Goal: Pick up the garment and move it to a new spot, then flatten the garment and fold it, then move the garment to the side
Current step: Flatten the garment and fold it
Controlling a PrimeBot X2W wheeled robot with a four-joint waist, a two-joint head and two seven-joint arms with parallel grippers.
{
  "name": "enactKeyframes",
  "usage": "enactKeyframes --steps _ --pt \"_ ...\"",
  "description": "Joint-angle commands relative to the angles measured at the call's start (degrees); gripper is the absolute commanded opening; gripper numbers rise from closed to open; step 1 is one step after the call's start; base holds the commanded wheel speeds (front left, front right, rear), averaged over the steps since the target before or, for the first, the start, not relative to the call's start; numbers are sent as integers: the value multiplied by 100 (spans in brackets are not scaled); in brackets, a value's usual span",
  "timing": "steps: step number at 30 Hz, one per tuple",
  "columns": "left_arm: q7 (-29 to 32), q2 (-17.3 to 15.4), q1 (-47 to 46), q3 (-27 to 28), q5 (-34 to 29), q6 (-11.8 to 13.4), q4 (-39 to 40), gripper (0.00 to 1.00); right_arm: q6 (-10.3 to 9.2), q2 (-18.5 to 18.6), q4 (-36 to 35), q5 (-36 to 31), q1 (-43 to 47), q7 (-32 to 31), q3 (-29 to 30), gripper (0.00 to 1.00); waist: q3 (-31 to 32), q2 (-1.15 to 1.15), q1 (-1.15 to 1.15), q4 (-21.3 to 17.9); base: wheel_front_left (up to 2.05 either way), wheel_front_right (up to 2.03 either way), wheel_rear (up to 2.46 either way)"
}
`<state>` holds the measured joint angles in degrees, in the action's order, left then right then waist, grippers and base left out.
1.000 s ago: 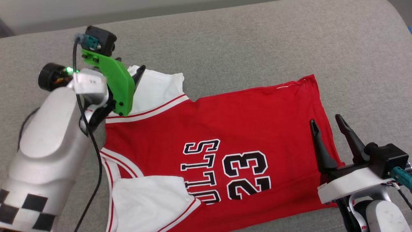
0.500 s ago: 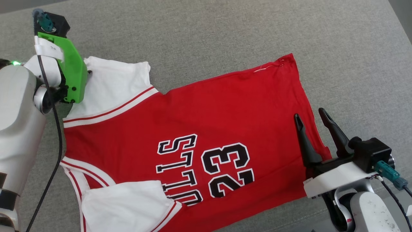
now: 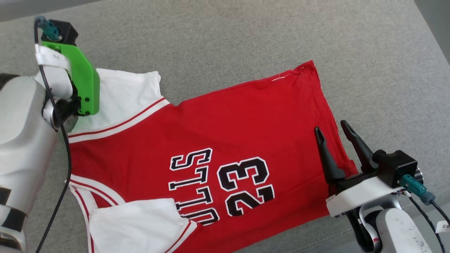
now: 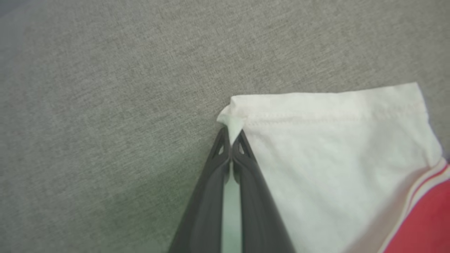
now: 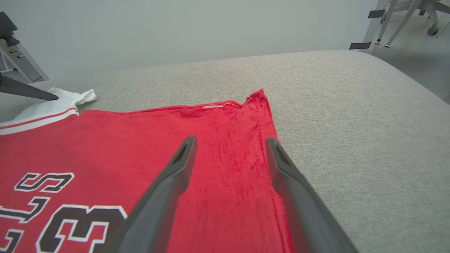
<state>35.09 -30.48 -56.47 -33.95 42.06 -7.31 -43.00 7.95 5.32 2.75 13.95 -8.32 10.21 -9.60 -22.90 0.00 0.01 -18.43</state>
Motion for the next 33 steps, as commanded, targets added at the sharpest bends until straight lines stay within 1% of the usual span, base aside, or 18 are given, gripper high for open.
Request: enactKeyframes --steps 1,6,11,15,18,20,22,27,31,33 --pt "-105 -5 202 -51 116 -16 5 0 -46 34 -2 3 -47 -18 24 100 190 0 -1 71 0 0 0" --pt "-652 -68 366 -166 343 -17 221 0 -46 164 -51 -18 73 -162 131 100 587 0 -1 229 0 0 0" --pt "-1114 -135 626 -311 485 -17 756 0 -46 448 -151 2 197 -523 272 100 915 0 -1 478 0 0 0" --pt "-1362 -160 859 -319 566 -14 1307 0 -46 720 -264 22 191 -1167 536 100 1073 0 -1 758 0 0 0" --pt "-1312 -168 1066 -389 569 68 1756 0 -46 995 -300 101 113 -1783 561 100 1104 0 -1 959 0 0 0" --pt "-1271 -202 1210 -383 609 173 2109 0 -46 1183 -324 252 2 -2253 537 100 1078 0 -1 1072 0 0 0" --pt "-1333 -263 1369 -282 671 347 2509 0 -46 1312 -347 560 -181 -2749 494 100 1006 0 -1 1158 0 0 0" --pt "-1351 -548 1958 -153 741 793 3693 0 -46 1801 -319 955 -805 -3949 353 100 772 0 -1 1386 0 0 0" --pt "-1298 -742 2326 -123 703 1138 4551 0 -46 2136 -110 1160 -1261 -4645 226 100 562 0 -1 1602 0 0 0" --pt "-1299 -783 2437 -110 659 1297 4893 0 -46 2234 74 1248 -1472 -4932 189 100 463 0 -1 1706 0 0 0"
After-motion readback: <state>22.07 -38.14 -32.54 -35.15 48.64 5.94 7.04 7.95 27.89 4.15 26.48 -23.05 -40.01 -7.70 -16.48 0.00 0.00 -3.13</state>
